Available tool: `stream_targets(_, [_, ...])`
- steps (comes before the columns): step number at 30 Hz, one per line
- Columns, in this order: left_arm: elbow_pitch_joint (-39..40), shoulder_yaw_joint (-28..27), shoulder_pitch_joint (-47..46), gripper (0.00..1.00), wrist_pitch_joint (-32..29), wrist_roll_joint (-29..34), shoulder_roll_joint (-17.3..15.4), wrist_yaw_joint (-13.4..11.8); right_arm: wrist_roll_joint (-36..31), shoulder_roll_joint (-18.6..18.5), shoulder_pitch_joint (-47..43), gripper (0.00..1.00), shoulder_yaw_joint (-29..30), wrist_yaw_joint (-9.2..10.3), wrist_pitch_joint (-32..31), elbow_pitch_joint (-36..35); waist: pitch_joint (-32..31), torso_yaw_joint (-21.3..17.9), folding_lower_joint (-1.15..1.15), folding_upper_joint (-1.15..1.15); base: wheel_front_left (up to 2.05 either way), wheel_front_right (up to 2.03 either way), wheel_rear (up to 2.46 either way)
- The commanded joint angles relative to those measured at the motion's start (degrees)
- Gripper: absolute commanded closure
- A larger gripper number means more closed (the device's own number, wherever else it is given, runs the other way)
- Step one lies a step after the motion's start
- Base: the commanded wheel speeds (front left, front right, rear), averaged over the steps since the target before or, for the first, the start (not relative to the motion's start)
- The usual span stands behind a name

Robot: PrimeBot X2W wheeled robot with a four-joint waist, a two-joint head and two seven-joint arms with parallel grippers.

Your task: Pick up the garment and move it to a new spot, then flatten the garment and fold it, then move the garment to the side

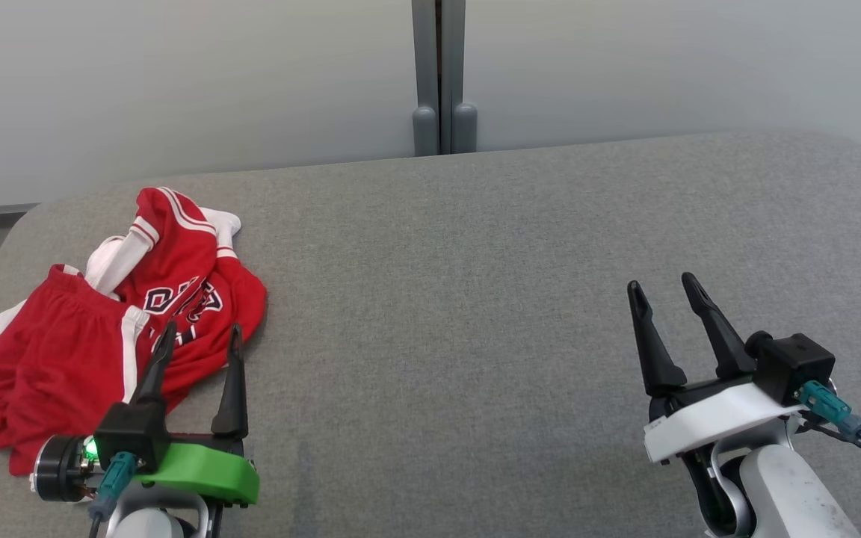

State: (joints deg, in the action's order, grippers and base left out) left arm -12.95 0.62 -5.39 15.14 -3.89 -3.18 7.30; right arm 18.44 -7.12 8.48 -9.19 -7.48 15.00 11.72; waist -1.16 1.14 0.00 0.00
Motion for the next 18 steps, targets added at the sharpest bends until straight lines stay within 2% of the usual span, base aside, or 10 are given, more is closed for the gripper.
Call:
stream_targets(1, [0.0,-0.1,-0.9,0.00,0.0,-0.1,-0.1,0.1,0.2,0.0,0.4,0.00,0.2,-0.02,0.3,0.1,0.0,0.0,0.00,0.00,0.00,0.00,0.00])
stream_targets(18, [-0.9,-0.2,-1.2,0.00,0.0,-0.3,0.0,0.2,0.7,0.0,0.5,0.00,-0.3,-0.01,0.3,0.6,0.1,0.3,0.00,0.00,0.00,0.00,0.00])
